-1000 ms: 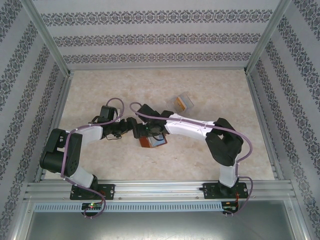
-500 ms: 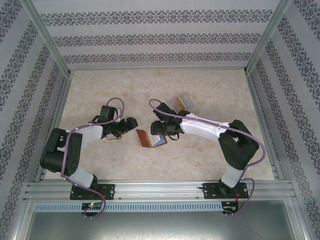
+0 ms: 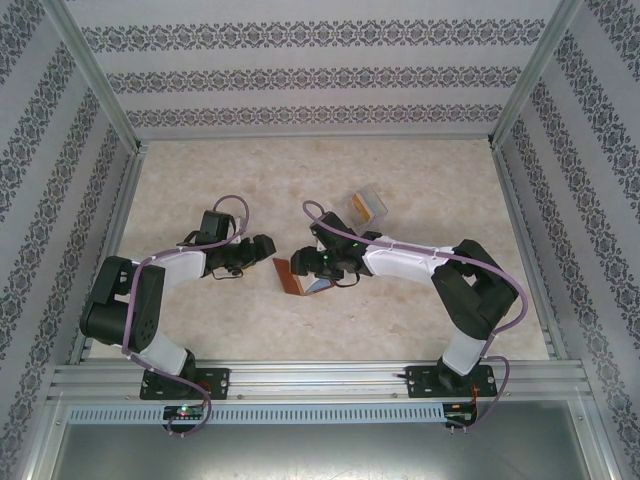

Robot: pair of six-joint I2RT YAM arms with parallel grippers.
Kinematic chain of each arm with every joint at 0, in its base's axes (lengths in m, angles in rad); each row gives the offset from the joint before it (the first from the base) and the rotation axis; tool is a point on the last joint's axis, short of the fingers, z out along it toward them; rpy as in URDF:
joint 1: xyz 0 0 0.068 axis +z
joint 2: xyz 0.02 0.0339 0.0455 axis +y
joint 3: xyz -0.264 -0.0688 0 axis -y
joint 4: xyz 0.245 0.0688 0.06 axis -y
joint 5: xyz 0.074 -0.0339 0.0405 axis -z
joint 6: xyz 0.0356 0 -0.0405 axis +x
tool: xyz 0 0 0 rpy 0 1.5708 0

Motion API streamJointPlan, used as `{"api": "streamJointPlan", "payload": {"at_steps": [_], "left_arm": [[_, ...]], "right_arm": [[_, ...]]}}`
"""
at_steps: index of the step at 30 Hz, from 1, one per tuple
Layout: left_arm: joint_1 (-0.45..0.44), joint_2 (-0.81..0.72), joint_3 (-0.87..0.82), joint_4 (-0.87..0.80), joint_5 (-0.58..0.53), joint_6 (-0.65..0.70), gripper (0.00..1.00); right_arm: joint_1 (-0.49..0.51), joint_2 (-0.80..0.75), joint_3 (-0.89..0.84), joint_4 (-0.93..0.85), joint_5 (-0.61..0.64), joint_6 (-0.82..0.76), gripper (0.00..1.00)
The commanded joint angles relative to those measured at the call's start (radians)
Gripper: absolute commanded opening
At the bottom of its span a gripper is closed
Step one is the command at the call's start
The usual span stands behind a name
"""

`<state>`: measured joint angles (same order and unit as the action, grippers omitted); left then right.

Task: Put the credit cards into the card holder
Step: Flip over the card slot in the card holder.

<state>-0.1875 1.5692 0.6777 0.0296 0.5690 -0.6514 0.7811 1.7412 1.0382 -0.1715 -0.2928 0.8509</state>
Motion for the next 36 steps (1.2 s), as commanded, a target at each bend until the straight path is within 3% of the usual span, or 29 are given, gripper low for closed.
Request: {"api": "streamJointPlan", "payload": {"at_steps": [1,6,12,17,20,30,36], "left_arm": [[0.001,0.007,-0.004,-0.027,0.007,-0.026,0.82],[0.003,-0.064,-0.048,0.013,-0.005,-0.121,0.82],[0.024,-0.151,0.014,-0.227,-0.064,-0.152,0.85],[0.036,-0.187,-0.007,-0.250,-0.001,-0.177,0.83],[0.034,-0.176,-0.013,-0.272,0.027,-0.179,0.75],[-0.041,-0.116,-0.039,-0.226,0.101,-0.146,0.65],[-0.082,-0.034,-0.023,-0.223,0.062,-0.117,0.62]], "right_arm": [[0.004,-0.009,-0.005,0.086,-0.069,0.015,0.65],[0.037,0.007,0.033,0.130,-0.134,0.006,0.65],[0.088,0.067,0.102,0.103,-0.105,-0.035,0.63],[0.108,0.129,0.125,0.107,-0.101,-0.043,0.61],[0.110,0.159,0.113,0.147,-0.113,-0.036,0.59],[0.112,0.170,0.060,0.251,-0.105,-0.026,0.59],[0.110,0.172,0.015,0.347,-0.107,-0.005,0.58]]}}
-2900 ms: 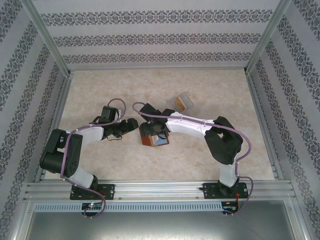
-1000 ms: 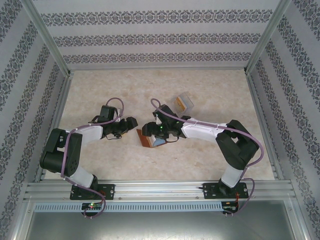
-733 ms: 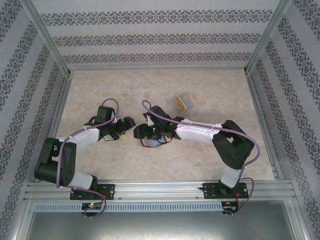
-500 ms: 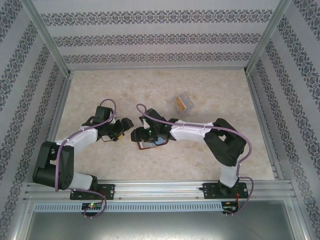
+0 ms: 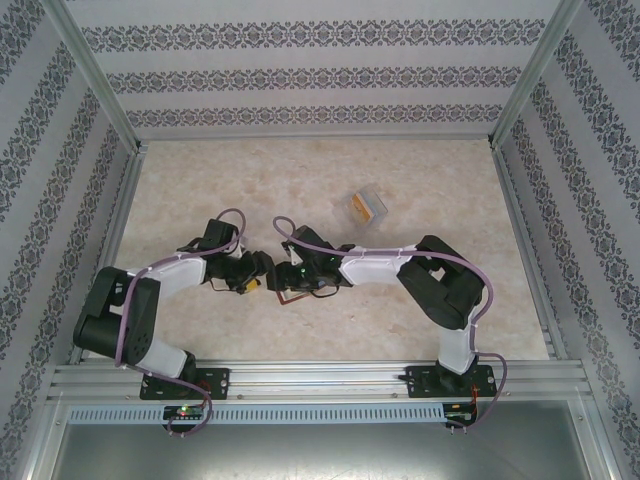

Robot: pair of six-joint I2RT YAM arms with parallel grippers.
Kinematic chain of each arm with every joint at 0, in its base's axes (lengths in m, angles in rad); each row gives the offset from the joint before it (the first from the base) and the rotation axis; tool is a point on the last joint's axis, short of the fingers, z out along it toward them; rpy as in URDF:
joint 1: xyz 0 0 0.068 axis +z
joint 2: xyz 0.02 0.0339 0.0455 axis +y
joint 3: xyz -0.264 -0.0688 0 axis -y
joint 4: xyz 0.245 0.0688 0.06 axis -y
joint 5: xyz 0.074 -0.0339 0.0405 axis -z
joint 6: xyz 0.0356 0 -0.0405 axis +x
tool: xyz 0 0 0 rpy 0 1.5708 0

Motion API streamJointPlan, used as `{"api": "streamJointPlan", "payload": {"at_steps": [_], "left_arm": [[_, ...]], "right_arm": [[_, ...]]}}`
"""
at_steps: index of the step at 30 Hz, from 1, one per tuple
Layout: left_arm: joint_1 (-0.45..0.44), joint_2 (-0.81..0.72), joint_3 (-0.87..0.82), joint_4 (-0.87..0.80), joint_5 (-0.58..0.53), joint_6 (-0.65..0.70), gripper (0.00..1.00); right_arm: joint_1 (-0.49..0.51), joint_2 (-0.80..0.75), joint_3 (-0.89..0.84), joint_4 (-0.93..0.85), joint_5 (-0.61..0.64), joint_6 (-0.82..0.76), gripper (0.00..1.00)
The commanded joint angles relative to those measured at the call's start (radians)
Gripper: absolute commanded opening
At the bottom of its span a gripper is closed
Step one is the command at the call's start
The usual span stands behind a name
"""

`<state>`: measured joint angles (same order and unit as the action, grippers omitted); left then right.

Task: Put the credit cards into the card holder
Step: Flip over the card slot in the card holder.

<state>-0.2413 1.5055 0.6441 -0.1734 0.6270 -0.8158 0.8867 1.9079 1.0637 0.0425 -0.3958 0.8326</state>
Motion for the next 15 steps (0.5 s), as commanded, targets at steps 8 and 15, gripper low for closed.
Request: {"api": "streamJointPlan", "payload": {"at_steps": [8,15], "left_arm": [[-0.047,0.166,0.035,0.028,0.008,0.072,0.53],[-0.053,0.196,0.074,-0.103,-0.157,0.122,0.41]], "right_arm": [[-0.002,-0.008,-0.065,0.216,0.003,0.029,0.55],[-0.005,-0.081,-0.104,0.232,0.045,0.000,0.55]]}}
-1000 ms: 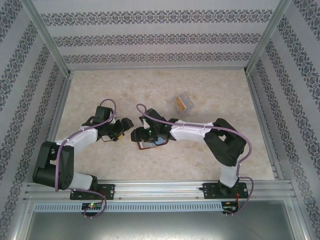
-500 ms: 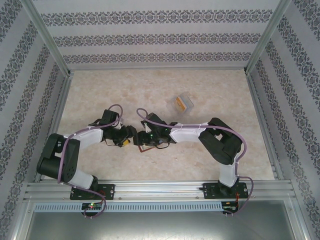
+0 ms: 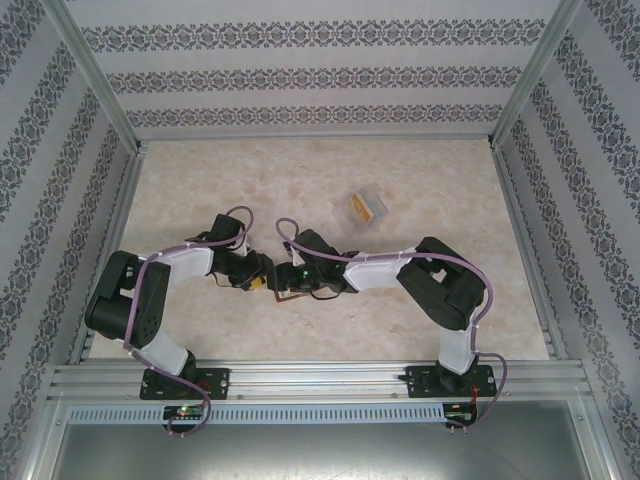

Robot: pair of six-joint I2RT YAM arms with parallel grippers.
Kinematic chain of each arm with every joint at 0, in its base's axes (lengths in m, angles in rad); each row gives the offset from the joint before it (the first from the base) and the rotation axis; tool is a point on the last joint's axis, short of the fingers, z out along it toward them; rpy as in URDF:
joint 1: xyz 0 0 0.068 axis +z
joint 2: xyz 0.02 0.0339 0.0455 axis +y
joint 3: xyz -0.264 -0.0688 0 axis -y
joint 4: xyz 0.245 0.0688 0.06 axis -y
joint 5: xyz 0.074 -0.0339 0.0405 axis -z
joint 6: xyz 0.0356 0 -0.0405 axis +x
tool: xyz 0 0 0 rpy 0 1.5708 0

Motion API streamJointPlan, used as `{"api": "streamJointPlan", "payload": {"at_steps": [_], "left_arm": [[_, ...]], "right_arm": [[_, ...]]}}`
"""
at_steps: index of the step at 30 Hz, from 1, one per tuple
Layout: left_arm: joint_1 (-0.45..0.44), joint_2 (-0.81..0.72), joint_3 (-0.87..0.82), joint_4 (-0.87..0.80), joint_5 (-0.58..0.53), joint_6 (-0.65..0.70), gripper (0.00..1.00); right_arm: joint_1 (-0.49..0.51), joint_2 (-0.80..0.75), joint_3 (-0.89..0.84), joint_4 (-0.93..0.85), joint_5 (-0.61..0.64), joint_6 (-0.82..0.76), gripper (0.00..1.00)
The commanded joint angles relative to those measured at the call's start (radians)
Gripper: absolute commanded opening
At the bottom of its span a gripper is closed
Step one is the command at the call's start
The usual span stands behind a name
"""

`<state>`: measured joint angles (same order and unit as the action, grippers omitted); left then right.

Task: Put the credit cards into the card holder
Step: Flip over the card slot in the card holder.

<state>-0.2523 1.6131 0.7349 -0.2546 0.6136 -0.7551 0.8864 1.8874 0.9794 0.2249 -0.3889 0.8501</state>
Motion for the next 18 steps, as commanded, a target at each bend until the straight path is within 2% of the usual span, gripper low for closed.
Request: {"api": "streamJointPlan", "payload": {"at_steps": [1,4,9,18], "left_arm": [[-0.045,0.092,-0.007,-0.043,-0.165,0.069,0.41],[-0.049,0.108,0.002,-0.052,-0.203,0.081,0.40],[-0.052,0.144,0.011,-0.024,-0.184,0.073,0.41],[-0.046,0.139,0.022,0.009,-0.136,0.048,0.43]], "right_arm": [[-0.007,-0.073,-0.022,0.050,0.044,-0.020,0.55],[-0.016,-0.116,-0.031,0.051,0.046,-0.027,0.55],[-0.028,-0.179,-0.048,0.002,0.092,-0.062,0.55],[-0.045,-0.145,-0.105,0.001,0.106,-0.051,0.55]]}}
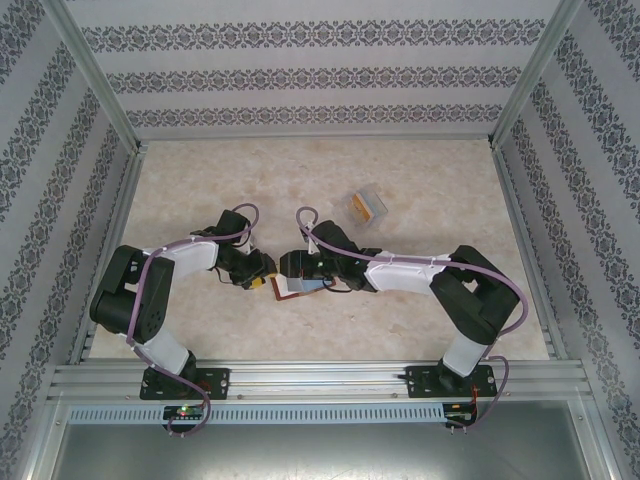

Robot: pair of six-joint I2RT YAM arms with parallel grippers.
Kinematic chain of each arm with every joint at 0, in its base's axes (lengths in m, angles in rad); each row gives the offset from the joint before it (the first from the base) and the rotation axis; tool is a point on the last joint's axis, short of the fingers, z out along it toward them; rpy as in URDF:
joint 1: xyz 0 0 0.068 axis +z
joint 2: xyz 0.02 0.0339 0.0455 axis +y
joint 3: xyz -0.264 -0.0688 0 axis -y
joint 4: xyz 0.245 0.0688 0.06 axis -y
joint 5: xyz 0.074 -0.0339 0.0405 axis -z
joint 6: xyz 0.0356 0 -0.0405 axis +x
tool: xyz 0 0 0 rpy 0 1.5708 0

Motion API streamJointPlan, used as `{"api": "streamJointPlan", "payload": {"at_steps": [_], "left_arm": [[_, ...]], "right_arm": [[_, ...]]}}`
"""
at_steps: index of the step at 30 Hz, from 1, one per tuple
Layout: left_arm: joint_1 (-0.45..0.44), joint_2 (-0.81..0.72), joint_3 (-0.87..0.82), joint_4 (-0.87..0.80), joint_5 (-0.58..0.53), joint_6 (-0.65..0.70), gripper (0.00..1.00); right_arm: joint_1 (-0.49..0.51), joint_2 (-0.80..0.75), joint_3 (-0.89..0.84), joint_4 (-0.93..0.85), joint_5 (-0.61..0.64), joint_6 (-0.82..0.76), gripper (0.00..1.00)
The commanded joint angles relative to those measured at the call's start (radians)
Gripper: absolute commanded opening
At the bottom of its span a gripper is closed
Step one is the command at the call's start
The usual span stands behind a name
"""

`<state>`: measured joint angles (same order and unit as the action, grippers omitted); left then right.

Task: Put the credit cards into the card holder
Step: Flip over the card slot in the card holder.

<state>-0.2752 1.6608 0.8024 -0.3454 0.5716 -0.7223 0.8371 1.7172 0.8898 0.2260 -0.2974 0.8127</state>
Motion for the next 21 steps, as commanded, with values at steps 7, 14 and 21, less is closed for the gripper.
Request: {"api": "streamJointPlan", "payload": {"at_steps": [7,14,21], "left_arm": [[0.040,0.003,-0.076,0.146,0.004,-0.040,0.49],[0.063,-0.109,-0.050,0.117,0.053,-0.056,0.59],[0.059,-0.089,-0.029,0.039,0.074,-0.031,0.60]], "right_arm": [[0.054,0.073,-0.010,0.044,-0.016,-0.061,0.50],[0.072,0.151,0.023,0.030,-0.019,-0.115,0.47],[0.076,0.162,0.023,0.045,-0.027,-0.118,0.47]]}}
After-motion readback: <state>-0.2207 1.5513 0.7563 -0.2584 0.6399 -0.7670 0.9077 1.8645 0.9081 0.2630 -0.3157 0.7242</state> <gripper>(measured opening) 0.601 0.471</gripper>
